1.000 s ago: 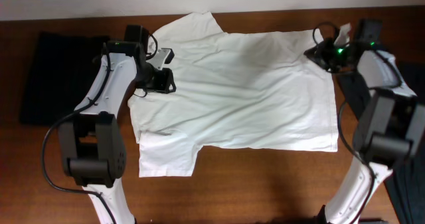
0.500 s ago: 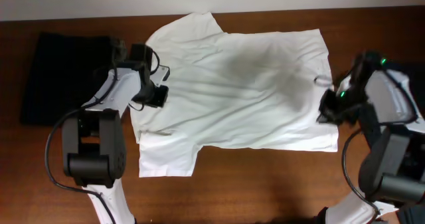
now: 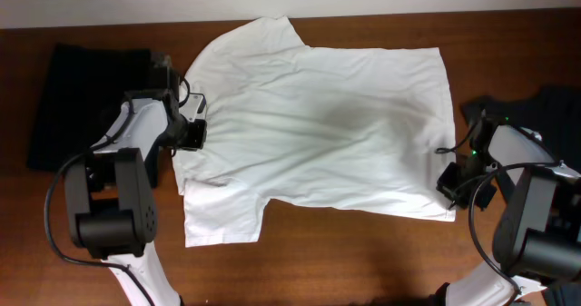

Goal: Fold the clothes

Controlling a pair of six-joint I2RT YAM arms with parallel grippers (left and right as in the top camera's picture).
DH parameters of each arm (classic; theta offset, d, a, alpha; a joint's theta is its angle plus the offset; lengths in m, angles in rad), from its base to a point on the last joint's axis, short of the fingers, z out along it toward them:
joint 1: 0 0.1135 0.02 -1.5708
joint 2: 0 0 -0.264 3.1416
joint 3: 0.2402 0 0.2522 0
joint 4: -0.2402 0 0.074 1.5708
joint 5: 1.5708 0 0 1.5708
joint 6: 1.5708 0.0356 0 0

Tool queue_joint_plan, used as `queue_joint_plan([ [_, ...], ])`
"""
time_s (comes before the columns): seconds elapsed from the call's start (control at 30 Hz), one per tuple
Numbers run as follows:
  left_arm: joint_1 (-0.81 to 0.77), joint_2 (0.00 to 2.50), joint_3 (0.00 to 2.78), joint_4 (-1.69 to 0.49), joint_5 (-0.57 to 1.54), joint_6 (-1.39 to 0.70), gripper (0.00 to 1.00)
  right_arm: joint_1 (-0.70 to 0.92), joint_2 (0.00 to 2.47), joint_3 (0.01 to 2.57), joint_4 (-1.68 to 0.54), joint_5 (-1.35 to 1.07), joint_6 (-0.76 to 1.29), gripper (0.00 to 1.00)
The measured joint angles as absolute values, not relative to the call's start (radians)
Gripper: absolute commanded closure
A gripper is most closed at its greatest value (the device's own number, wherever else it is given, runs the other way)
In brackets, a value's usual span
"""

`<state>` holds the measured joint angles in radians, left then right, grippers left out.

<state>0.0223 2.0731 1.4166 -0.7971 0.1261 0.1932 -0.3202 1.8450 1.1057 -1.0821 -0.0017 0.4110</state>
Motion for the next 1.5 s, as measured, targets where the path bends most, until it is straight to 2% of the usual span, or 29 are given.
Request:
queue_joint_plan([
  [0.1, 0.023, 2.071, 1.416, -0.918, 0.150, 0.191, 0.82, -0.320, 1.847, 1.228, -1.130, -0.047, 0.396, 0.94],
  [0.13, 0.023, 2.070, 1.414, -0.930, 0.154, 0.191, 0.76, -0.320, 1.847, 1.273, -1.133, -0.086, 0.368, 0.92],
  [0.2, 0.023, 2.069, 1.411, -0.920, 0.172, 0.189, 0.70, -0.316, 1.847, 1.319, -1.114, -0.171, 0.311, 0.89],
  [0.3, 0.025, 2.068, 1.410, -0.864, 0.255, 0.182, 0.68, -0.278, 1.847, 1.338, -1.081, -0.315, 0.226, 0.84],
  [0.37, 0.025, 2.069, 1.435, -0.863, 0.288, 0.175, 0.66, -0.235, 1.847, 1.338, -1.054, -0.360, 0.197, 0.83],
  [0.4, 0.024, 2.069, 1.459, -0.868, 0.295, 0.168, 0.68, -0.232, 1.847, 1.338, -1.047, -0.368, 0.192, 0.89],
  [0.47, 0.023, 2.069, 1.553, -0.869, 0.311, 0.158, 0.96, -0.197, 1.847, 1.338, -0.981, -0.387, 0.194, 0.96],
  [0.5, 0.023, 2.069, 1.587, -0.853, 0.316, 0.154, 1.00, -0.194, 1.847, 1.337, -0.960, -0.389, 0.204, 0.96],
  [0.8, -0.005, 2.149, 1.617, -0.757, 0.300, 0.149, 1.00, -0.192, 1.847, 1.337, -0.910, -0.395, 0.236, 0.96],
  [0.97, -0.038, 2.219, 1.615, -0.626, 0.260, 0.144, 1.00, -0.192, 1.847, 1.337, -0.910, -0.395, 0.236, 0.96],
  [1.1, -0.043, 2.264, 1.625, -0.470, 0.252, 0.046, 1.00, -0.192, 1.847, 1.337, -0.908, -0.395, 0.236, 0.96],
  [1.2, -0.042, 2.297, 1.661, -0.429, 0.278, -0.013, 0.99, -0.192, 1.847, 1.337, -0.909, -0.395, 0.236, 0.96],
  [1.3, -0.042, 2.349, 1.782, -0.509, 0.290, -0.040, 0.94, -0.192, 1.847, 1.337, -0.905, -0.395, 0.236, 0.96],
  [1.37, -0.042, 2.375, 1.921, -0.593, 0.300, -0.047, 0.86, -0.192, 1.847, 1.337, -0.903, -0.395, 0.236, 0.95],
  [1.43, -0.042, 2.382, 2.086, -0.736, 0.304, -0.040, 0.70, -0.192, 1.847, 1.337, -0.903, -0.395, 0.236, 0.90],
  [1.47, -0.042, 2.383, 2.177, -0.813, 0.307, -0.022, 0.66, -0.193, 1.847, 1.337, -0.904, -0.394, 0.238, 0.86],
  [1.5, -0.042, 2.382, 2.311, -0.930, 0.310, 0.008, 0.65, -0.193, 1.847, 1.337, -0.903, -0.392, 0.238, 0.80],
])
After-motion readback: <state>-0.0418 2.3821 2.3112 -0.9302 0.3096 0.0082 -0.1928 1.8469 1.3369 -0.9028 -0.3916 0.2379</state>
